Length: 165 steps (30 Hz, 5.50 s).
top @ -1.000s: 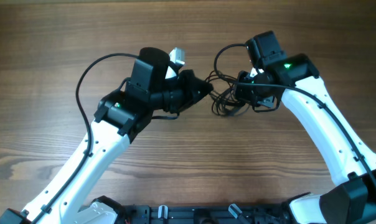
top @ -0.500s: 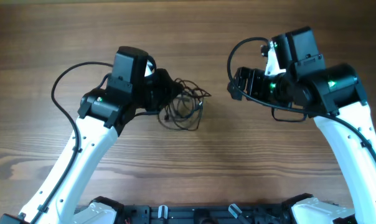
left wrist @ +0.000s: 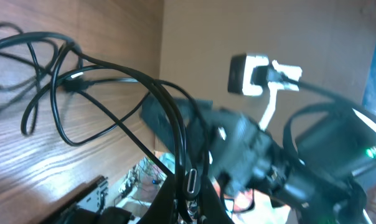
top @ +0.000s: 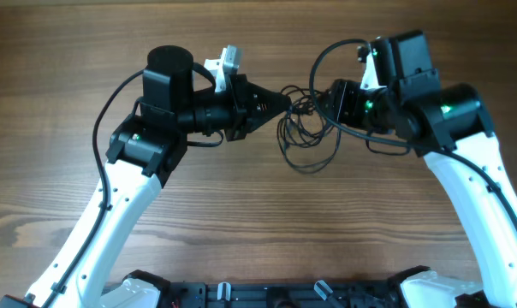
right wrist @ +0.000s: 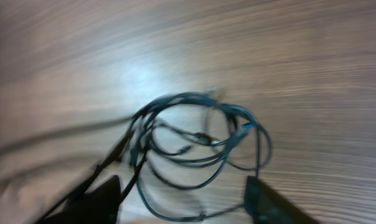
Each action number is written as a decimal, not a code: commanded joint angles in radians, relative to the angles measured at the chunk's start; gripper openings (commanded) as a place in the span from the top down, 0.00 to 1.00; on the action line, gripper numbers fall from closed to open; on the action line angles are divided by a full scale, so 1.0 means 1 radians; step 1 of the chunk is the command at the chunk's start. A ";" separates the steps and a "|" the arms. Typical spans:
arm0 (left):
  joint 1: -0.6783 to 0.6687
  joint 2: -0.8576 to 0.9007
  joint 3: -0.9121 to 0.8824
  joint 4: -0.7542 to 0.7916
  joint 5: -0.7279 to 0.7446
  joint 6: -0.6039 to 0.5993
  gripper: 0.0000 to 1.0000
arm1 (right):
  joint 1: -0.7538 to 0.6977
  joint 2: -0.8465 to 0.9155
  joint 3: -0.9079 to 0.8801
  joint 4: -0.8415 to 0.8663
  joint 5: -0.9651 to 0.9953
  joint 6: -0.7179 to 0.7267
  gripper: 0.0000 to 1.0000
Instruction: Untangle cables
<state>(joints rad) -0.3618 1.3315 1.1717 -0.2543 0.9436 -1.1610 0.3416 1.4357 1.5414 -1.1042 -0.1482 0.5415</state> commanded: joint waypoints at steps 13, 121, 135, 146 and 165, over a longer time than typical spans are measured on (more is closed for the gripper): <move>0.007 -0.017 0.008 0.116 0.167 -0.134 0.96 | -0.001 0.204 -0.012 -0.012 0.106 0.061 0.96; 0.338 -0.253 0.092 0.286 -0.423 0.096 0.96 | 0.054 0.201 0.303 -0.077 -0.207 0.320 0.00; 0.375 0.328 0.314 0.309 -0.967 0.278 0.96 | 0.054 0.211 0.256 -0.140 -0.129 0.244 0.00; 0.401 0.487 0.592 -0.220 -0.888 0.368 0.96 | 0.054 0.211 0.069 -0.023 -0.148 0.245 0.00; 0.392 0.655 0.762 -0.015 -0.826 0.896 0.96 | 0.076 0.211 0.069 -0.047 -0.147 0.245 0.01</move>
<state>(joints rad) -0.0135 1.9022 1.9202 -0.2687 0.2462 -0.3126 0.4000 1.6371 1.6196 -1.1370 -0.2981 0.8017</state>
